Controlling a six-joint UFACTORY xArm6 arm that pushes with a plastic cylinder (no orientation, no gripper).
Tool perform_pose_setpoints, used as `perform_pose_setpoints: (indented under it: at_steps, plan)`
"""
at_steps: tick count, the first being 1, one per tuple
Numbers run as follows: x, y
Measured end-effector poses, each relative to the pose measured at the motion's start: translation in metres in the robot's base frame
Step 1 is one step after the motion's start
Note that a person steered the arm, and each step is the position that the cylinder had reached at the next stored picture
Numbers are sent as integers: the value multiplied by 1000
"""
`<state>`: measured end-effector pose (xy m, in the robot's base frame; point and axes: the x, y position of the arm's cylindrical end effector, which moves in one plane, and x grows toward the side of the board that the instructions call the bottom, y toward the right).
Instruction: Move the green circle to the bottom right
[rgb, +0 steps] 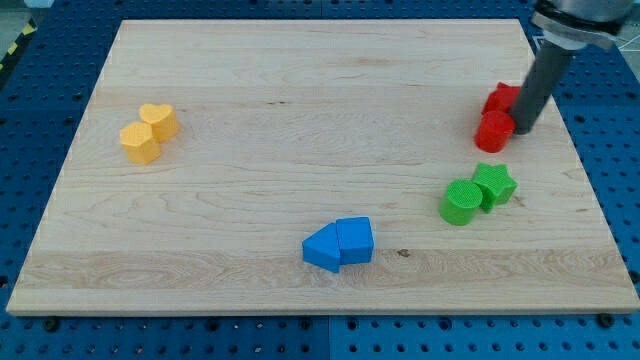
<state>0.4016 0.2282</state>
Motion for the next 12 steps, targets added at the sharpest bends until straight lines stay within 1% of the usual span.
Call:
perform_pose_setpoints:
  at_steps: [1,2,3,4,5,6,7,10,11,12]
  plan:
    - [-2,59]
    - [26,92]
    - [76,66]
    - [83,9]
    - [58,-31]
    - [47,-71]
    - [72,-111]
    - [122,-120]
    - [122,-115]
    - [114,-96]
